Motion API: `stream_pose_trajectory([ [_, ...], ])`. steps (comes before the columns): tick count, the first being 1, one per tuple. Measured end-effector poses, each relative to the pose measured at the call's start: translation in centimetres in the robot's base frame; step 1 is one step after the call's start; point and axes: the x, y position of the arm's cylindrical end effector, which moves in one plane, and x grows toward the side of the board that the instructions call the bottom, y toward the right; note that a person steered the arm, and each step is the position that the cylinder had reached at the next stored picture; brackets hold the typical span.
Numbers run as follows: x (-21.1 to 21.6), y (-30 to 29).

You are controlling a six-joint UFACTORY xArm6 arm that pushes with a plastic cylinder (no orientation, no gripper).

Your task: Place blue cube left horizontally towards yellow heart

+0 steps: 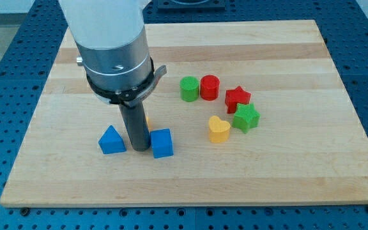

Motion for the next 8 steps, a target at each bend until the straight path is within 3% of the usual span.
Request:
stream_pose_trajectory([
  [3, 3.7, 0.4],
  [5, 1.3, 4.2],
  [8, 0.9, 2.8],
])
